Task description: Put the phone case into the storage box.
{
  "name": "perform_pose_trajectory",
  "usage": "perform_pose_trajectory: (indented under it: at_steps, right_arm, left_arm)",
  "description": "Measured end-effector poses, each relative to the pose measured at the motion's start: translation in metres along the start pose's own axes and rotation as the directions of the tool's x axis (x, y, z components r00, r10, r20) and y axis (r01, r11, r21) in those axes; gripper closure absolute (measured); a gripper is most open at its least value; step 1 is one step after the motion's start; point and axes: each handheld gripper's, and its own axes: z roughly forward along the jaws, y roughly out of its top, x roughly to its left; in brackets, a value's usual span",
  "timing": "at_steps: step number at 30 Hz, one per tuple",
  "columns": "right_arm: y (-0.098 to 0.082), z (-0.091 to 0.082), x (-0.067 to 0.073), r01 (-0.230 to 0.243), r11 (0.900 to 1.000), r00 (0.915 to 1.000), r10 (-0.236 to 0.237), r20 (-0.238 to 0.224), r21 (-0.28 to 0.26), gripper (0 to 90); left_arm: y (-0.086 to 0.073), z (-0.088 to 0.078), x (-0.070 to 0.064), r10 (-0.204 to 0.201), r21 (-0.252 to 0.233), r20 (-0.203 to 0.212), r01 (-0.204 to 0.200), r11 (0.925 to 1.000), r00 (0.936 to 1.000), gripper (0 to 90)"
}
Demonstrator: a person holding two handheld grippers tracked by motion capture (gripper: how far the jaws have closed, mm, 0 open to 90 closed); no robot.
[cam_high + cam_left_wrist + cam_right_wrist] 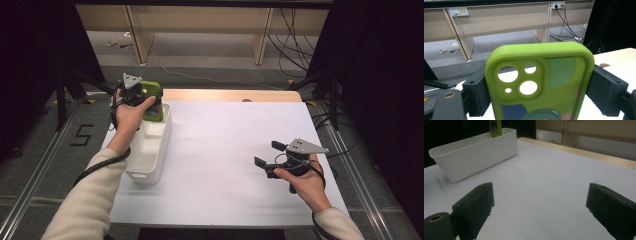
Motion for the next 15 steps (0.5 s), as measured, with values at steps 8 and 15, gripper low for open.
perform_pose_trajectory:
  at_steps: [8, 15]
  right_arm:
    - [0.0001, 0.0, 0.0, 0.0, 1.0, 1.0, 0.0, -0.001, -0.003, 8.9]
    - [0.0002, 0.0002, 0.0, 0.001, 1.0, 1.0, -0.001, -0.002, -0.001, 8.9]
  left_arm:
    - [-0.0016, 0.0038, 0.0003, -0.003, 0.009, -0.002, 0.003, 1.0, 1.0, 16.1]
    - [-0.0007, 0.0056, 0.001, -0.003, 0.012, -0.004, 0.003, 0.9999, 1.0, 16.1]
